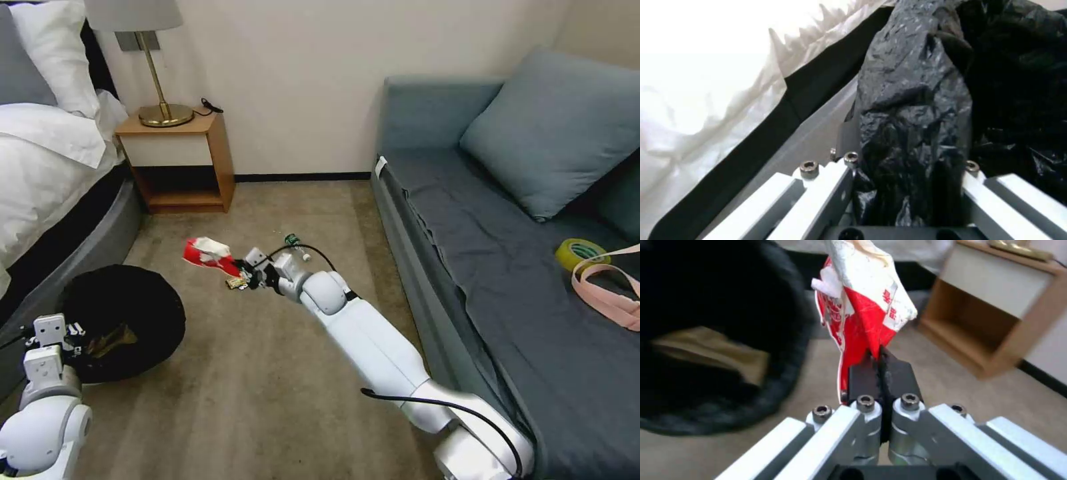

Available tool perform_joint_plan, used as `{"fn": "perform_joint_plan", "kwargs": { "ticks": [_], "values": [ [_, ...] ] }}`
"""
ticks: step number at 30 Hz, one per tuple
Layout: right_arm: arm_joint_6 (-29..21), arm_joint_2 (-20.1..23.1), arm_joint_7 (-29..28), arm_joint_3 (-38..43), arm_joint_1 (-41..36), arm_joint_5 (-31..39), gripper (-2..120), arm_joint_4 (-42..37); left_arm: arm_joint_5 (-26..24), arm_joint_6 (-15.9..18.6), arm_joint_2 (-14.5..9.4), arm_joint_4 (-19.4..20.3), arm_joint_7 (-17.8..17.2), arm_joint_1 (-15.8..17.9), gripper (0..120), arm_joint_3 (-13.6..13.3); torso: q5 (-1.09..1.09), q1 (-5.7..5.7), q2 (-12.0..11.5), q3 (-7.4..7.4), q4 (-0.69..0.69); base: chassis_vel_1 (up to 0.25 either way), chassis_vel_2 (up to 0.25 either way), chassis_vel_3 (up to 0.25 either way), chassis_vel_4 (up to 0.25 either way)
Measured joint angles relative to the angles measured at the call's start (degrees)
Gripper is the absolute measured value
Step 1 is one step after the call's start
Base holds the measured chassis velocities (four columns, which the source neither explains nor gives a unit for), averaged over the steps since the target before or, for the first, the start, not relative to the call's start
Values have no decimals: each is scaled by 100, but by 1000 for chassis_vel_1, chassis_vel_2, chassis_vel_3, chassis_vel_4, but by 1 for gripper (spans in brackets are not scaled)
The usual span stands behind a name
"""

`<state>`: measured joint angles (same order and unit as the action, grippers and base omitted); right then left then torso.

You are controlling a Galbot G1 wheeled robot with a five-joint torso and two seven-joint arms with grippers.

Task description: Pick up the trash bin, then pick up the garbage on the floor and place it into the trash bin.

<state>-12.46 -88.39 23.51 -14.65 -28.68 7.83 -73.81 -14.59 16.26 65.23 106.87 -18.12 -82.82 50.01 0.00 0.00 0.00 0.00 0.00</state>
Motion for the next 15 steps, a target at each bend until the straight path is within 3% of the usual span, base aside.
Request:
{"fn": "perform_joint_plan", "kwargs": {
  "ticks": [6,15],
  "values": [
    [-170,-34,-16,-417,-211,98,0,-391,16,71,52,104,-19,43,4,-88,0,0,0,0,0,0,0,0,0],
    [-119,-370,-102,-756,-247,-133,0,124,22,137,127,270,-32,54,4,-155,0,0,0,0,2,0,0,0,0]
  ]
}}
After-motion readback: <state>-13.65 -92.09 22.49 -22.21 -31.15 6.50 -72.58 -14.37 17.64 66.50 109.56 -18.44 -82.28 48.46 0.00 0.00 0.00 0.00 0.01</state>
